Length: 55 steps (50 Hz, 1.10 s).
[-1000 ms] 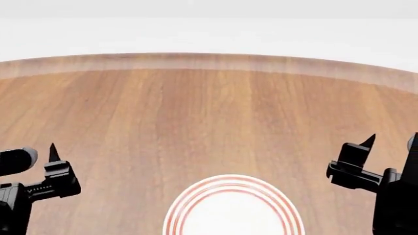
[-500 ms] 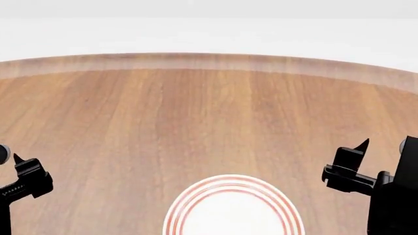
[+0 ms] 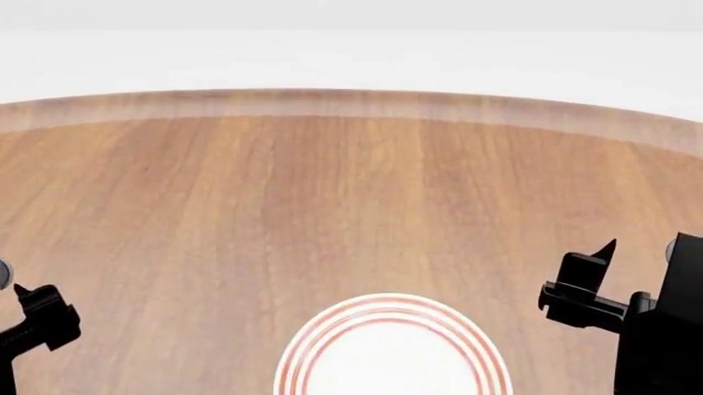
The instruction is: Pick up the red mug and put it on the plate
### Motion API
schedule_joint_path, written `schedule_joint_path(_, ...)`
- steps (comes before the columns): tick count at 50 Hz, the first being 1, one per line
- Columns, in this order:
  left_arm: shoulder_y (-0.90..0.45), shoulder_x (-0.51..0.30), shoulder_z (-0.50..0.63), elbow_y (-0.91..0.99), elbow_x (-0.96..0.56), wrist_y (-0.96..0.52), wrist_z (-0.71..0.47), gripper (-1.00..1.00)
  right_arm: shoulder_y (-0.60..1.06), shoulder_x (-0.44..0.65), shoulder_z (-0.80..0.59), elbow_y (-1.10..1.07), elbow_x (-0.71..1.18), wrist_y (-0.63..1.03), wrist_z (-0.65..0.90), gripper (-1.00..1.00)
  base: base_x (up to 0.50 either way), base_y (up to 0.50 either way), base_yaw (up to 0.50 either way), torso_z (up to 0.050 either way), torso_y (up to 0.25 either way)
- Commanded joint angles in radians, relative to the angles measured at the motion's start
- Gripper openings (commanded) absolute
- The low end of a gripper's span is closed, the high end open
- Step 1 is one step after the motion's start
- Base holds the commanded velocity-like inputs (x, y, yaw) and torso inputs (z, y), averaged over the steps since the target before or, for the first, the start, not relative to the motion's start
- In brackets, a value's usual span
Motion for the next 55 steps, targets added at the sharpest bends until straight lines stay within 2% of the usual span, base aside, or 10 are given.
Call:
schedule_joint_path(1, -0.008, 0.013, -0.028, -0.081, 0.009, 0.043, 0.015, 1.0, -0.001, -0.017, 0.021, 0.017, -0.012, -0.01, -0.026, 1.0, 0.0, 0.0, 0.0, 0.0, 0.0)
schedule_joint_path(45, -0.104, -0.008, -0.03, -0.415, -0.037, 0.137, 0.037, 1.0, 0.002, -0.015, 0.001, 0.07, -0.004, -0.045, -0.021, 1.0, 0.0, 0.0, 0.0, 0.0, 0.0)
schedule_joint_path(55, -0.177, -0.021, -0.045, -0.624, -0.026, 0.235, 0.046, 1.0, 0.002, -0.014, -0.002, 0.082, -0.002, -0.053, -0.021, 1.0, 0.0, 0.0, 0.0, 0.0, 0.0)
